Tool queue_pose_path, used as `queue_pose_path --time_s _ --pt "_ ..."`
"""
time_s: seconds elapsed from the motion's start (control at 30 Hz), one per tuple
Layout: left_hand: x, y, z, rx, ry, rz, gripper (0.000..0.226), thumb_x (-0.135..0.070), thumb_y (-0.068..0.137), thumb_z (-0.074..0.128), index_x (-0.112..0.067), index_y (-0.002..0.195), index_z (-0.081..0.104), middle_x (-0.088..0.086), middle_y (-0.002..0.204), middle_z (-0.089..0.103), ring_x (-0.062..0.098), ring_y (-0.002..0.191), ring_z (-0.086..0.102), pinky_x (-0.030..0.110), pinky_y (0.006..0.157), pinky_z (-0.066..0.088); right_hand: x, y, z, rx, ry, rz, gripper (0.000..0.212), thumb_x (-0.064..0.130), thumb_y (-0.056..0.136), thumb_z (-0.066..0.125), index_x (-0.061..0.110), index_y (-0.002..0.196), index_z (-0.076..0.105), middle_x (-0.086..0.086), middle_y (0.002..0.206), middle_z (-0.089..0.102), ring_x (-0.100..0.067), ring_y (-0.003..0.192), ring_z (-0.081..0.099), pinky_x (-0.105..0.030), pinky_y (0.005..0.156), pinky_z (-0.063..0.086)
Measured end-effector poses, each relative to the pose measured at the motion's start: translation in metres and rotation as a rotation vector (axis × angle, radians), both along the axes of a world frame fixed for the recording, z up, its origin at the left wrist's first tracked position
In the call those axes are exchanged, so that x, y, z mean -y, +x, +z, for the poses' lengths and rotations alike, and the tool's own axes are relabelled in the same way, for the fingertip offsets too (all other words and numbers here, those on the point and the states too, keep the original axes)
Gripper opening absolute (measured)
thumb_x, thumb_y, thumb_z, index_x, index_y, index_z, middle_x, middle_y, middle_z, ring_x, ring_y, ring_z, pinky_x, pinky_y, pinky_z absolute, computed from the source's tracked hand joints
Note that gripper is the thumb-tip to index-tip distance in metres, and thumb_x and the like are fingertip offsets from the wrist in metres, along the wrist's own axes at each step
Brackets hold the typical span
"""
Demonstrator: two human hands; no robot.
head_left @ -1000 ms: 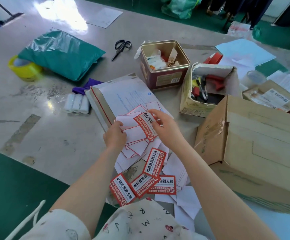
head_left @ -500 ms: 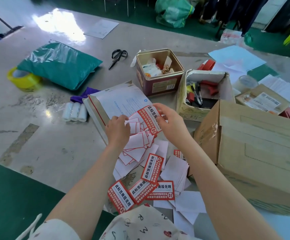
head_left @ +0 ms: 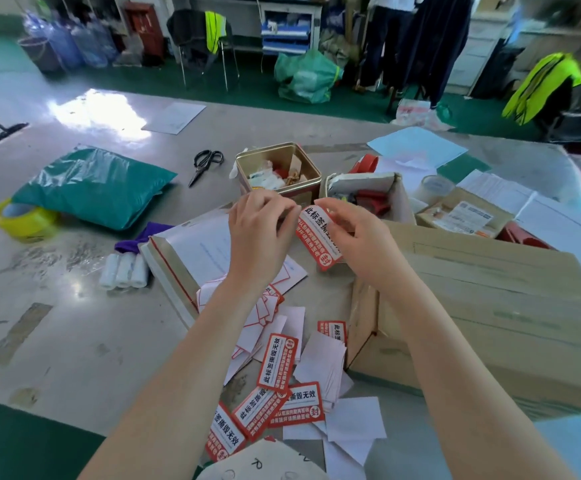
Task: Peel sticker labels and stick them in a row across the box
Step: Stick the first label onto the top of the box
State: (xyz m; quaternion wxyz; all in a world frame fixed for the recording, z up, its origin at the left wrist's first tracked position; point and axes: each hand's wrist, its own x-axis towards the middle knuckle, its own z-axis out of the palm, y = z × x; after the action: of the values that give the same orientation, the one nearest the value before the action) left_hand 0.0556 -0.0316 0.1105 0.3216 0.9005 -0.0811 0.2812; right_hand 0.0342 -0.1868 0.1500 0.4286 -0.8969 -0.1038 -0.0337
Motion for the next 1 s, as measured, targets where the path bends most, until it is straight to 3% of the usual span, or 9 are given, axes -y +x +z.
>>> queue_pose_path --time_s 0.2,0.3,0.37,0.53,0.77,1.0 --pt "0.035 -0.014 0.015 0.104 0.058 -0.086 0.035 -0.042 0.087 0.052 -0.012 0.084 0.070 0.005 0.091 0.063 0.022 0.095 0.055 0.022 0.090 0.025 0.037 -0.012 0.008 0.004 0.024 -0.038 0.036 0.010 0.095 0.046 0.021 0.129 0.054 -0.003 0.121 0.062 -0.015 0.104 0.059 -0.036 0.089 0.052" --pt "0.054 -0.016 0.019 0.117 0.078 -0.111 0.031 -0.039 0.085 0.056 -0.011 0.083 0.069 0.006 0.092 0.063 0.024 0.095 0.056 0.020 0.089 0.025 0.058 -0.017 0.011 0.005 0.011 -0.052 0.035 0.010 0.095 0.047 0.023 0.126 0.056 0.000 0.113 0.063 -0.013 0.099 0.060 -0.034 0.086 0.053" --pt "0.065 -0.017 0.020 0.103 0.077 -0.110 0.027 -0.036 0.085 0.058 -0.011 0.083 0.067 0.007 0.095 0.062 0.024 0.097 0.054 0.018 0.090 0.024 0.070 -0.020 0.010 -0.033 0.031 -0.063 0.033 0.014 0.096 0.048 0.028 0.125 0.056 0.005 0.106 0.063 -0.007 0.090 0.061 -0.024 0.076 0.055" --pt "0.088 -0.017 0.020 0.146 0.137 -0.120 0.028 -0.035 0.086 0.057 -0.009 0.083 0.066 0.010 0.099 0.060 0.027 0.104 0.052 0.037 0.094 0.038 0.096 -0.031 0.009 -0.079 0.203 -0.107 0.033 0.013 0.093 0.054 0.029 0.121 0.059 0.006 0.101 0.065 -0.003 0.084 0.061 -0.014 0.067 0.053" --pt "0.110 -0.015 0.015 0.149 0.101 -0.148 0.031 -0.038 0.086 0.054 -0.010 0.083 0.066 0.012 0.104 0.058 0.018 0.108 0.041 0.038 0.096 0.038 0.116 -0.036 0.010 -0.112 0.260 -0.131 0.034 0.012 0.092 0.055 0.032 0.120 0.059 0.004 0.109 0.066 -0.011 0.093 0.065 -0.027 0.078 0.057" --pt "0.111 -0.009 0.009 0.146 0.039 -0.158 0.025 -0.034 0.085 0.058 -0.010 0.085 0.067 0.009 0.103 0.058 0.015 0.107 0.041 0.035 0.096 0.038 0.117 -0.032 -0.001 -0.089 0.350 -0.147 0.037 0.011 0.091 0.058 0.035 0.119 0.057 0.005 0.110 0.066 -0.014 0.099 0.065 -0.030 0.083 0.056"
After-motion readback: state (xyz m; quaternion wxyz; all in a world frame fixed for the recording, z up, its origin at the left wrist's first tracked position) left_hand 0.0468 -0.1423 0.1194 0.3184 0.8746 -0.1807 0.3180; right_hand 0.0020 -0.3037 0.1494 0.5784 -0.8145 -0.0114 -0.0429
